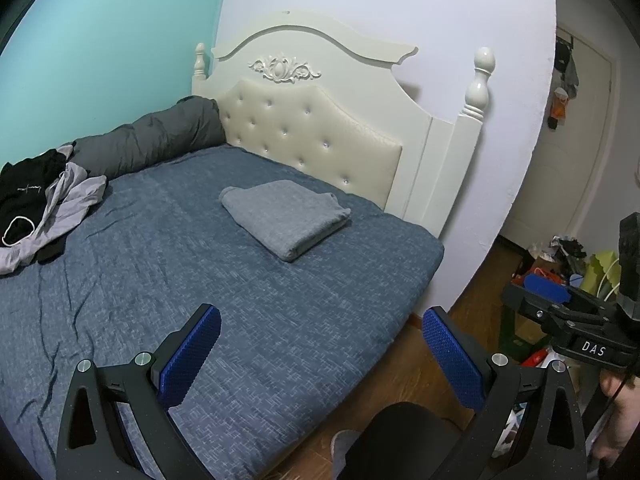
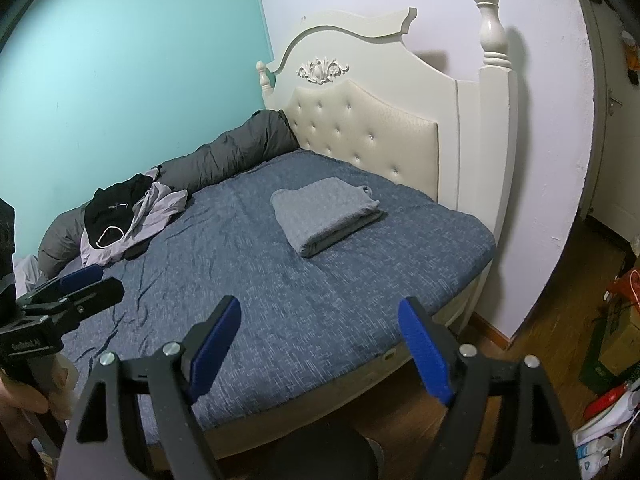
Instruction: Fold clothes
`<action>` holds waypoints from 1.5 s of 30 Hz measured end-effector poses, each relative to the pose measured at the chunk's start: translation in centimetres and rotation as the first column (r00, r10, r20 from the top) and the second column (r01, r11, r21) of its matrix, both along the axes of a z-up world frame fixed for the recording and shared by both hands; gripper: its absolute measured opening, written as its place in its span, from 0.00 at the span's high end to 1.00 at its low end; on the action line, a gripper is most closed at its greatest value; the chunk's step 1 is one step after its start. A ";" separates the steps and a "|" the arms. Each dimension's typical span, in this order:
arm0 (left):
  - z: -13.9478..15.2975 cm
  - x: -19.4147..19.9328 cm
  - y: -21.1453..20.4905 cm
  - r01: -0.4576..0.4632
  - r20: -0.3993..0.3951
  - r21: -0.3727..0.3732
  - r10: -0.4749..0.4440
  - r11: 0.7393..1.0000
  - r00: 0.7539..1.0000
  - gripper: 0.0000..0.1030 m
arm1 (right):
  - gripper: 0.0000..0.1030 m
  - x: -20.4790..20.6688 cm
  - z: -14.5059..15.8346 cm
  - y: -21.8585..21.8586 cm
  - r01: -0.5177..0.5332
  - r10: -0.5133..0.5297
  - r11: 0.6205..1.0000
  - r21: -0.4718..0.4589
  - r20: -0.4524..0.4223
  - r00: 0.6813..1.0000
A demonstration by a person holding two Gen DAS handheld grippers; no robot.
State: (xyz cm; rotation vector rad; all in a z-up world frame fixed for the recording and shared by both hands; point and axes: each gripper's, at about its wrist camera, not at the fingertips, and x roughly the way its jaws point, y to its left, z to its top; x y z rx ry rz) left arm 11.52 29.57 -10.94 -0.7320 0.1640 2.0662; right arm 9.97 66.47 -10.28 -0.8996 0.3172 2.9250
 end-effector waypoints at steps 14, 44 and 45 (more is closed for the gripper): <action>-0.2 -0.1 0.0 -0.008 0.006 -0.004 0.008 1.000 1.000 0.00 | 0.20 0.0 -0.1 0.0 0.001 -0.001 1.000 0.002 0.006 1.000; -1.2 -0.6 0.4 -0.024 0.018 -0.027 0.025 0.999 1.000 0.00 | 0.20 -0.1 -0.8 0.3 0.006 -0.006 1.000 -0.011 0.021 1.000; -1.2 -0.7 0.5 -0.023 0.023 -0.026 0.023 0.999 0.999 0.00 | 0.20 -0.2 -0.8 0.3 0.005 -0.005 1.000 -0.013 0.021 1.000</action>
